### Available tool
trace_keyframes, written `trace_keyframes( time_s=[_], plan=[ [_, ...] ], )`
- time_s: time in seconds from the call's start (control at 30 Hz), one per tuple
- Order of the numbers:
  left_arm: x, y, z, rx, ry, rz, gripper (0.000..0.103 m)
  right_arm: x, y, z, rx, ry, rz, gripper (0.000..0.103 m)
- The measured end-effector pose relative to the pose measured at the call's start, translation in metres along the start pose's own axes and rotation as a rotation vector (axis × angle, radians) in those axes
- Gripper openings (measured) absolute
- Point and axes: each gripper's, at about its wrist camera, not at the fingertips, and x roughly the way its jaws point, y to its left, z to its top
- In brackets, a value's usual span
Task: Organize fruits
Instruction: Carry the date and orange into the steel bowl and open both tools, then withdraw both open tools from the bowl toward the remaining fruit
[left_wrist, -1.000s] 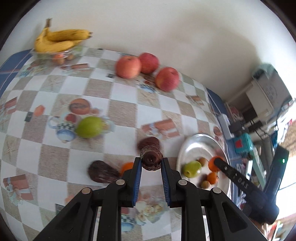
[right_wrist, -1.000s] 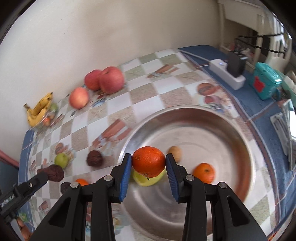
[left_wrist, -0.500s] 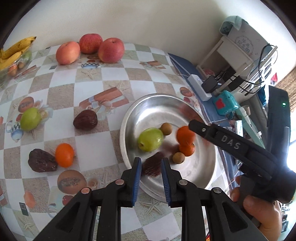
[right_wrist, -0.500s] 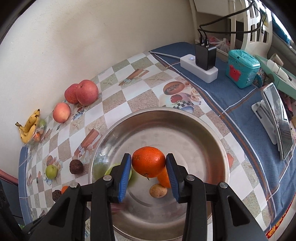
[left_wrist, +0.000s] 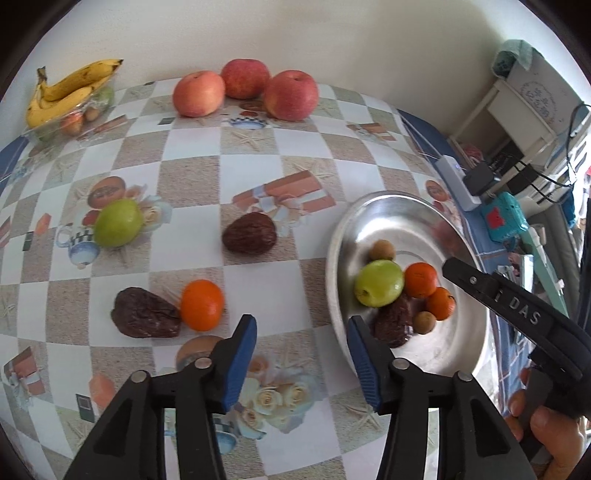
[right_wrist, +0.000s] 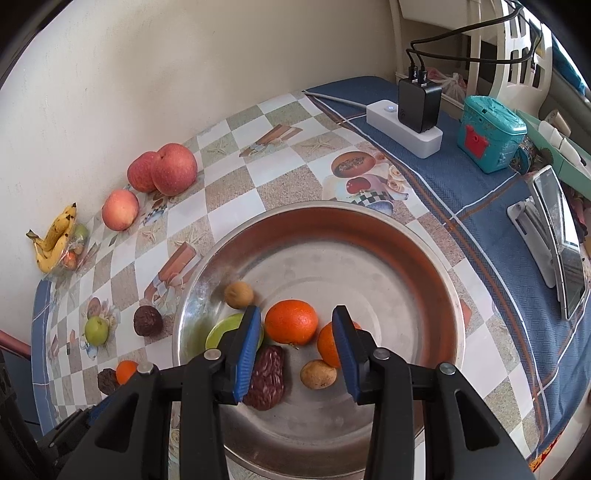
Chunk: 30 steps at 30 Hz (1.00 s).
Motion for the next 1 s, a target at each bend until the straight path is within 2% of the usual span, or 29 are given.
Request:
trace_keyframes(
  time_s=[0.17,0.2,0.23,0.27,0.3,0.37,0.5,0.77,1.0],
  plan=[
    [-0.005,0.014,0.005,-0.041,-0.024,0.03,0.067,0.001,0.008,-0.002,-0.031,0.004,0.001,0.041],
    [-0.006,0.016,0.005,-0.046,-0.031,0.034,0.076,0.001,0.009,-0.002,-0.034,0.003,0.0,0.041],
    [-0.006,0.018,0.006,-0.051,-0.041,0.042,0.092,0.001,0.009,-0.002,-0.038,0.001,-0.004,0.041],
    [-0.007,0.019,0.007,-0.055,-0.052,0.054,0.102,0.001,0.01,-0.002,-0.042,-0.003,-0.01,0.051],
    [-0.008,0.021,0.007,-0.059,-0.065,0.069,0.103,0.0,0.01,-0.002,-0.046,-0.009,-0.019,0.075],
    [-0.007,0.023,0.007,-0.058,-0.076,0.104,0.103,0.0,0.012,-0.003,-0.058,-0.029,-0.044,0.097],
    [-0.002,0.029,0.006,-0.068,-0.059,0.147,0.103,0.002,0.012,-0.004,-0.085,-0.031,-0.087,0.097],
    [0.002,0.034,0.003,-0.06,-0.039,0.209,0.103,0.004,0.012,-0.005,-0.085,-0.034,-0.099,0.097],
    [0.002,0.048,0.003,-0.105,-0.014,0.216,0.103,0.006,0.015,-0.006,-0.098,-0.024,-0.108,0.097]
  ],
)
